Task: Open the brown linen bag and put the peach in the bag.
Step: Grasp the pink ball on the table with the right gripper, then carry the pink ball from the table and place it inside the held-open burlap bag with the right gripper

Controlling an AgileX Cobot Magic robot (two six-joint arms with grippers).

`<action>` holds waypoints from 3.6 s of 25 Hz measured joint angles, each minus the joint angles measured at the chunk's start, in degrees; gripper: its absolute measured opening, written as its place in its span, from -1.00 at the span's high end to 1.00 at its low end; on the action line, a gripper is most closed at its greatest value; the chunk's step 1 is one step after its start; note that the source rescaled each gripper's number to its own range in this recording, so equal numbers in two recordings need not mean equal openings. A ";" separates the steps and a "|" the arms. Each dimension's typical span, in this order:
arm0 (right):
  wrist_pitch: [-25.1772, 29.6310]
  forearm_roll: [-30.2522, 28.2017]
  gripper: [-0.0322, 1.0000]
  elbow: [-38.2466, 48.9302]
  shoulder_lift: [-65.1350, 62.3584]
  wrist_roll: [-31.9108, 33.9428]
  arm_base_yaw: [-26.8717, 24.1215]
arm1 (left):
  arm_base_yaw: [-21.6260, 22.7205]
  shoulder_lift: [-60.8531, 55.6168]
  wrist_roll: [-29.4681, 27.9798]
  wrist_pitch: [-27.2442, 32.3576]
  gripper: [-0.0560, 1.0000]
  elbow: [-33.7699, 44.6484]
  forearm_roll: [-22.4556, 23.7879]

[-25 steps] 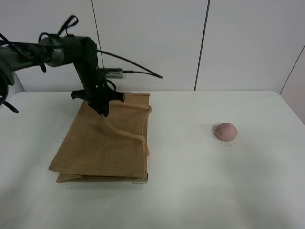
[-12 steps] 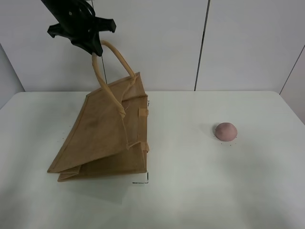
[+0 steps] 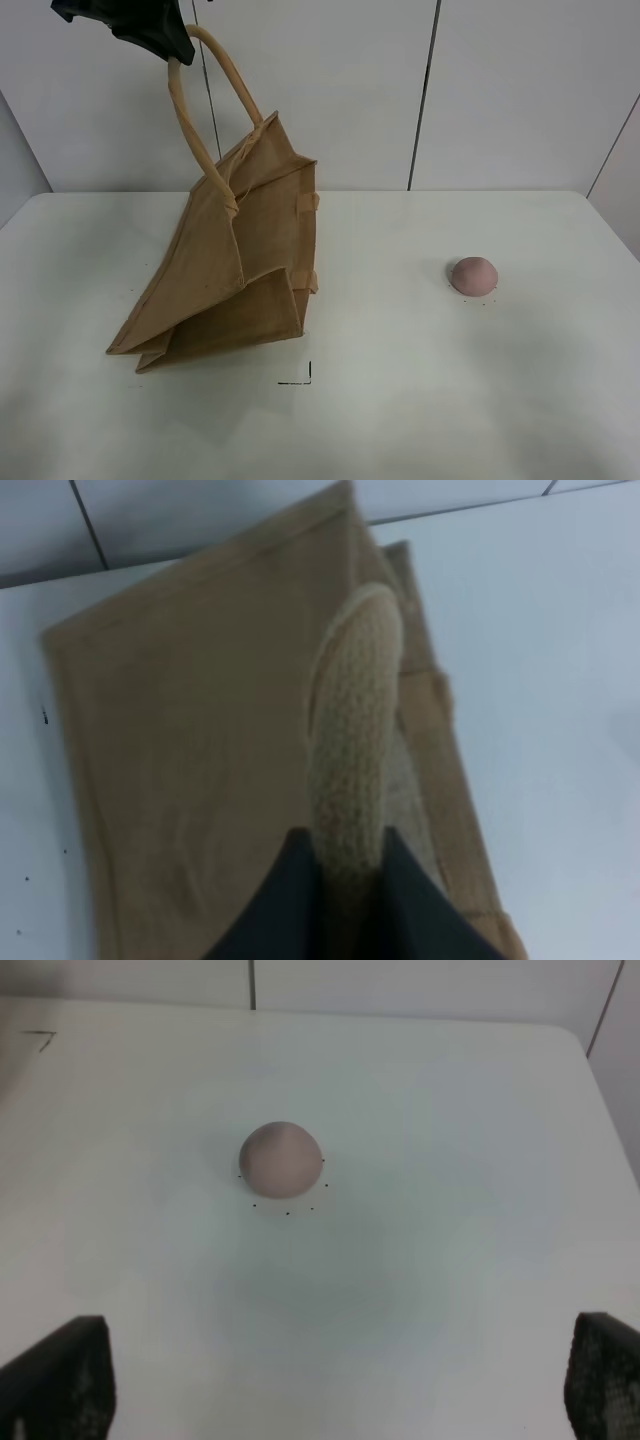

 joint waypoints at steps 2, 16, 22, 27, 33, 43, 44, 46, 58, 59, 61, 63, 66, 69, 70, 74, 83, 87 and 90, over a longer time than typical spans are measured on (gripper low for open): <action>0.00 -0.05 -1.00 -0.12 1.45 0.00 0.00 | 0.00 -0.13 0.00 0.00 0.89 0.00 0.00; -5.95 0.48 -1.00 -20.47 61.06 0.00 0.00 | 0.00 -0.45 0.00 0.01 0.89 0.00 -0.11; -6.11 0.49 -1.00 -34.93 87.24 -1.02 0.00 | 0.00 -0.61 0.14 0.01 0.89 0.00 -0.11; -5.86 1.77 -1.00 -47.66 103.32 -2.71 0.30 | 0.00 -0.61 0.16 0.06 0.89 0.00 -0.11; -5.76 3.10 -1.00 -55.07 112.56 -3.32 2.58 | 0.00 -0.61 0.16 0.06 0.89 0.00 -0.11; -12.54 3.06 -1.00 -55.36 121.23 -1.54 2.78 | 0.00 -0.61 0.41 0.12 0.89 0.00 -0.11; -12.81 3.06 -1.00 -55.36 122.05 -1.55 2.78 | 0.00 -0.61 0.46 0.12 0.89 0.00 -0.11; -13.64 3.08 -1.00 -55.36 123.76 -1.43 2.78 | 0.00 -0.61 0.46 0.12 0.89 0.00 -0.11; -14.52 3.15 0.24 -55.36 125.31 -1.37 2.78 | 0.00 -0.61 0.46 0.12 0.89 0.00 -0.11; -13.88 3.25 0.50 -55.57 125.31 -1.26 2.78 | 0.00 -0.61 0.46 0.12 0.89 0.00 -0.11; -12.98 3.51 0.89 -56.22 124.88 -1.24 2.78 | 0.00 -0.61 0.46 0.12 0.89 0.00 -0.11; -11.17 3.90 0.94 -57.28 124.26 -1.37 2.78 | 0.00 -0.61 0.46 0.12 0.89 0.00 -0.11; -7.92 5.61 0.94 -60.61 122.47 -2.70 2.78 | 0.00 -0.61 0.48 0.12 0.89 0.00 -0.11; -4.35 10.34 0.94 -65.80 119.13 -6.05 2.78 | 0.00 -0.61 0.86 0.12 0.89 0.00 -0.11; -2.96 12.49 0.94 -67.84 117.87 -7.51 2.78 | 0.00 -0.65 0.90 0.12 0.89 0.00 -0.11; 1.20 21.31 0.94 -75.03 114.73 -11.20 3.01 | 0.00 -0.83 1.09 0.12 0.89 0.00 -0.11; -1.30 31.12 0.94 -79.34 115.25 -17.83 15.76 | 0.00 -0.83 1.40 0.12 0.89 0.00 -0.10; -4.92 32.61 0.94 -79.40 118.31 -24.08 22.05 | 0.00 -0.83 1.51 0.12 0.89 0.00 -0.10; -7.45 34.56 0.94 -79.40 121.80 -28.65 24.55 | 0.00 -0.83 1.58 0.12 0.89 0.00 -0.10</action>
